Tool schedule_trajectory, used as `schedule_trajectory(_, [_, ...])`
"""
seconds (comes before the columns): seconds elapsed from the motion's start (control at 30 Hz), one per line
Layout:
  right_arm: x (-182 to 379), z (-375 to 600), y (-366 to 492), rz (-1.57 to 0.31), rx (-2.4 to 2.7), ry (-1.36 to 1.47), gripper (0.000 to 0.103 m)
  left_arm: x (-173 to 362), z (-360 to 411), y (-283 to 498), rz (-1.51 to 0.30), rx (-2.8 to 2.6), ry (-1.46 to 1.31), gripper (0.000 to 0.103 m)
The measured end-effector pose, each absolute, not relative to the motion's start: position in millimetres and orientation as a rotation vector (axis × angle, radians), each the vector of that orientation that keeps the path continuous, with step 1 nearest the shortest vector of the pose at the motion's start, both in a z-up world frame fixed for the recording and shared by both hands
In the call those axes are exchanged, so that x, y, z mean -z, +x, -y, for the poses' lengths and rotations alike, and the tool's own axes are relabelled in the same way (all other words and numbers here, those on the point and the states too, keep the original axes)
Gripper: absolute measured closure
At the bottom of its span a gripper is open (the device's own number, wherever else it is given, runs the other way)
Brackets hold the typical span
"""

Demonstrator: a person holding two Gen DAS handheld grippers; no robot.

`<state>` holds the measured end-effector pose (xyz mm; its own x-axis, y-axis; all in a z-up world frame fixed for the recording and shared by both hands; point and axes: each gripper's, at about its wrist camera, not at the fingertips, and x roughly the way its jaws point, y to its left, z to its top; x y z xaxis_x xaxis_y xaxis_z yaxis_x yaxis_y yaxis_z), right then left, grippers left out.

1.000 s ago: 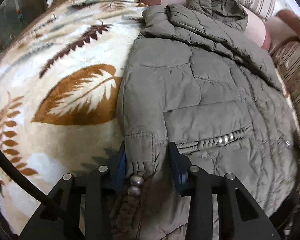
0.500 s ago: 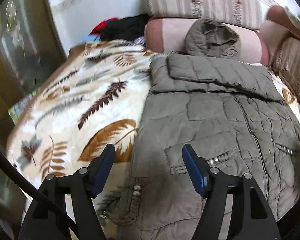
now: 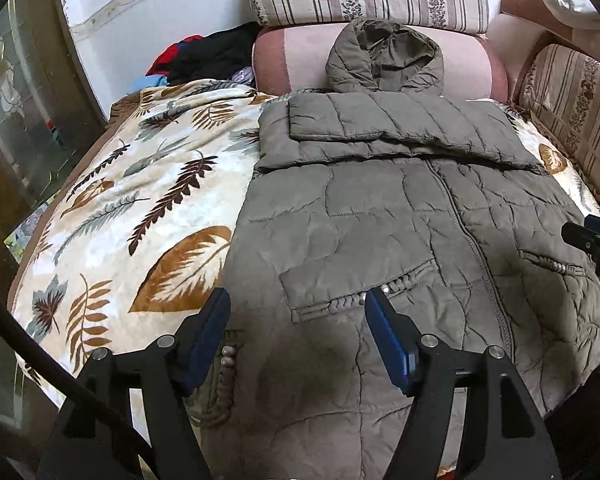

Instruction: Fold large clothes

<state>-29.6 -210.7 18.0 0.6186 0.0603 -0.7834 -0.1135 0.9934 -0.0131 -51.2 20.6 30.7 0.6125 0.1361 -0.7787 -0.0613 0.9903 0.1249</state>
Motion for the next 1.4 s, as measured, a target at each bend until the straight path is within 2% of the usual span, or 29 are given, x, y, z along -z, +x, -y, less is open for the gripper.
schedule_trajectory(0.13, [-18,197,-32,-0.884,-0.111,-0.118,0.039,-28,-26,-49,-0.921,-0.123,0.064,0.034])
schedule_trajectory(0.63, [-2,196,-30,-0.947,-0.084,-0.085,0.038,-27,-28,-49,-0.922,-0.110,0.042,0.034])
schedule_trajectory(1.4, [6,158,-7,-1.022,-0.100,-0.144,0.035,4,-56,-29,-1.000,-0.104,-0.033,0.034])
